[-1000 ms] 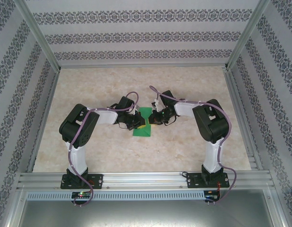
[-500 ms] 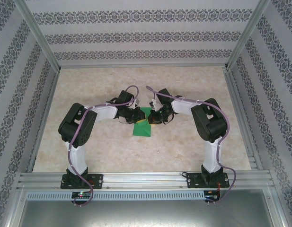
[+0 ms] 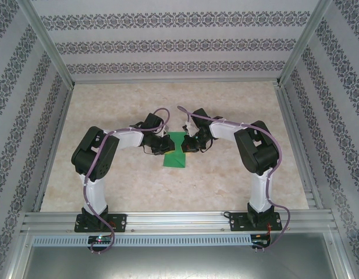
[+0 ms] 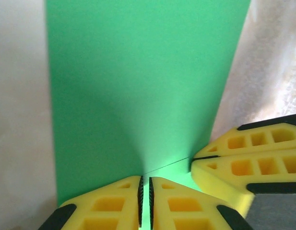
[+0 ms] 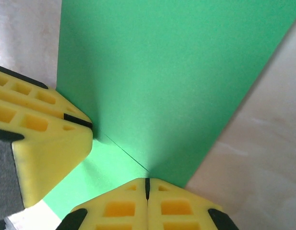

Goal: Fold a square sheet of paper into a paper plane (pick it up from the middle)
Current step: Fold the triangle a second time at the center of the table.

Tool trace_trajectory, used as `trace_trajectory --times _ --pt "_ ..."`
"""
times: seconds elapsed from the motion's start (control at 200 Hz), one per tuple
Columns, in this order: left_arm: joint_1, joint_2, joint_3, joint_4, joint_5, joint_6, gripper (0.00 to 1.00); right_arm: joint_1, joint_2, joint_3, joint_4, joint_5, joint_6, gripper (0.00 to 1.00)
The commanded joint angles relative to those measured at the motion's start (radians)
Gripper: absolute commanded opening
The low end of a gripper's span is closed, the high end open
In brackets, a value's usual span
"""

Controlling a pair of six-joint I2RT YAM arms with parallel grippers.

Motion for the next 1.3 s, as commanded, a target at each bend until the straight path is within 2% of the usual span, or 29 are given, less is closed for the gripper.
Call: trace_trajectory --times 0.0,0.235,0.38,0.565,0.864,1.294 --pt "0.03 0.012 -0.026 -0.052 -0.054 0.041 0.16 0.009 0.079 -0.034 -0.111 0.171 -0.033 0.06" --pt "0.118 -0.034 -0.068 -0.065 -0.044 0.074 0.17 0.008 0.084 -0.032 -0.133 0.21 -0.039 0.06" --pt "0.138 -0.105 -0.046 -0.109 -0.046 0.106 0.17 0.009 0.082 -0.028 -0.136 0.211 -0.037 0.06" --pt "0.087 -0.141 -0.047 -0.028 0.046 0.084 0.16 0.013 0.082 -0.026 -0.135 0.2 -0.034 0.06" --pt "-0.011 -0.02 0.013 -0.031 0.075 0.064 0.06 0.015 0.085 -0.03 -0.133 0.199 -0.032 0.06" --pt "-0.002 0.024 0.057 -0.219 -0.084 0.095 0.05 0.015 0.09 -0.038 -0.14 0.226 -0.044 0.06"
